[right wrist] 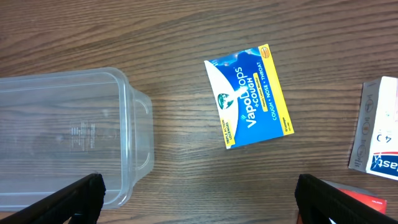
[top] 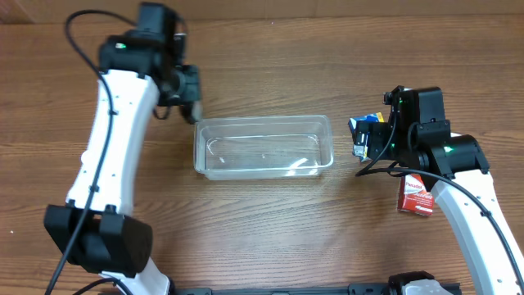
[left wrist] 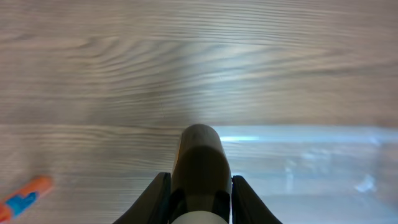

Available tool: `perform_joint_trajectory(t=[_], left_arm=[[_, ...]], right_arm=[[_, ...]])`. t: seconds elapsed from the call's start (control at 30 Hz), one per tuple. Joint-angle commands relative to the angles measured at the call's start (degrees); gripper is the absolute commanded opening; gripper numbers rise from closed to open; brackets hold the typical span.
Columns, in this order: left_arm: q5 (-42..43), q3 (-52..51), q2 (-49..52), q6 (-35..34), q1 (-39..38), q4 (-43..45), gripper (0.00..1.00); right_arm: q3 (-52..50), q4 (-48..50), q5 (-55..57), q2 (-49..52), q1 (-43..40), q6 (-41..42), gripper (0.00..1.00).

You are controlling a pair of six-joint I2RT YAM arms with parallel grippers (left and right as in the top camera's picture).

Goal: Pack container
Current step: 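Lower the black bottle into the container's left end and release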

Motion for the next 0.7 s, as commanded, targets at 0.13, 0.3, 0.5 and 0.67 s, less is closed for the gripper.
perform_joint_trajectory(t=[0.13, 0.3, 0.5, 0.67], left_arm=[[-4.4, -5.3, -0.9, -7.3, -10.0, 2.4, 0.04], [-4.2, -18.4, -0.9, -11.1, -9.7, 15.2, 0.04], [-7.9, -27.5, -0.9, -11.8, -9.7, 23.7, 0.04], [-11.4, -29.7, -0.9, -14.5, -9.3, 24.7, 0.04]], right_arm=[[1.7, -0.9, 0.5, -0.4, -0.2, -0.3, 1.0], [1.7, -1.0, 0.5, -0.4, -0.2, -0.3, 1.0], [1.7, -1.0, 0.5, -0.4, -0.2, -0.3, 1.0], [1.7, -1.0, 0.5, -0.4, -0.2, -0.3, 1.0]])
